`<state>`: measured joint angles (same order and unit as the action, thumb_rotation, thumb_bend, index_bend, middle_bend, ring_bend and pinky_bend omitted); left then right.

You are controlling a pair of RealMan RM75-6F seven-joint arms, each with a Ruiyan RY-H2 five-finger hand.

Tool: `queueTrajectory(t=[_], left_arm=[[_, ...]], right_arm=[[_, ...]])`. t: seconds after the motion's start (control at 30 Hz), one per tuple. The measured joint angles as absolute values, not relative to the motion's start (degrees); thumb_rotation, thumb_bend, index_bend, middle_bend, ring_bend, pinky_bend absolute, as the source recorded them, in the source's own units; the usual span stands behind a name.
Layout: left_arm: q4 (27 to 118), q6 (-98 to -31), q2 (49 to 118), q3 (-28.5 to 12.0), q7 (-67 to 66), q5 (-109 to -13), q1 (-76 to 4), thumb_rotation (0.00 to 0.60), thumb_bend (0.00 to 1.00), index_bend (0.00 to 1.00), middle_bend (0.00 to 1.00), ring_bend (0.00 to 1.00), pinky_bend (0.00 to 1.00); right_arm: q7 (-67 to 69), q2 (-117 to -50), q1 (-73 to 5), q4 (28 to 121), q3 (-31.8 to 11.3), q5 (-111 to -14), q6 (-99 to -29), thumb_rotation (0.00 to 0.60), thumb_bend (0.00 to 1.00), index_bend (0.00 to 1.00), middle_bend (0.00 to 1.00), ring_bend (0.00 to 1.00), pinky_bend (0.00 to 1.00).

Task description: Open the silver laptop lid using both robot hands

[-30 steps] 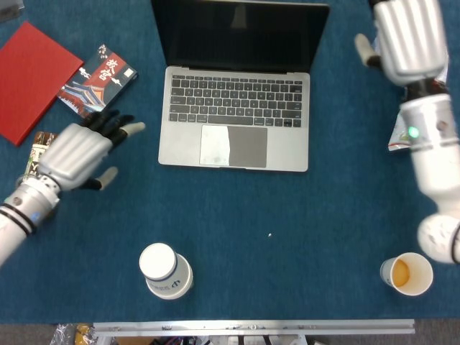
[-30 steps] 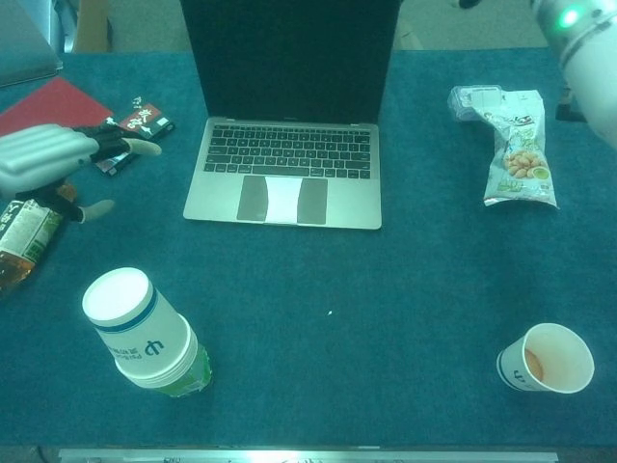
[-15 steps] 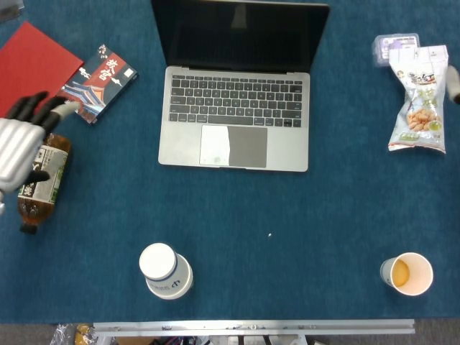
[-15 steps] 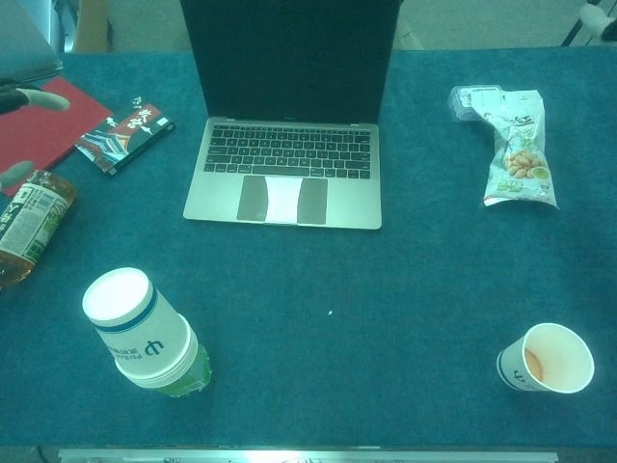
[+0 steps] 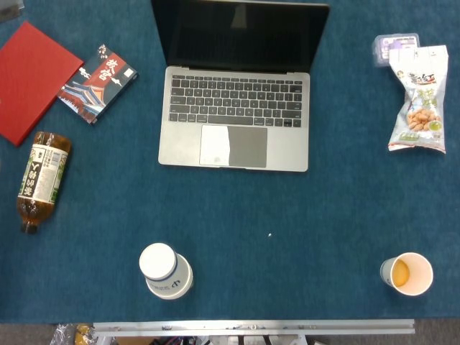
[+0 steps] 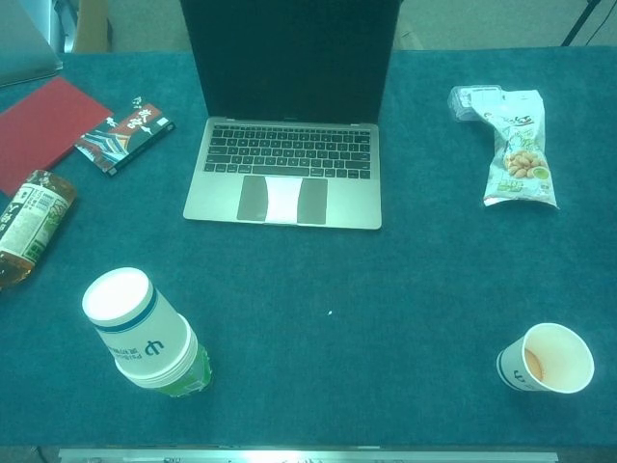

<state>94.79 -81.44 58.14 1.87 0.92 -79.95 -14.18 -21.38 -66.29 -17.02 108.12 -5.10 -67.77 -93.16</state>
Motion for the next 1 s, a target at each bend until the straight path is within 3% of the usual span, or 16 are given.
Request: queueTrajectory(t=[0.53,1.0], left_arm=[[93.2,-91.2,58.1,4.2,3.4,-81.3,-2.2,0.59,0.42,0.15,0.12,0.06,0.06],[91.3,-93.1,59.4,3.2,5.5,-84.9,0.2,0.591,0.42,0.15,0.12,0.06,0.06]], right_arm=[[-13.8,-65.9,-7.6,105.5,-2.2,-71.9,-95.7,0.6,0.3,0.09,0.23,0.07,0.12],[-10.1,-65.9,-5.3,103.3,-3.6,-73.1,-93.3,0.6,0.3,0.09,0.23,0.07,0.12]])
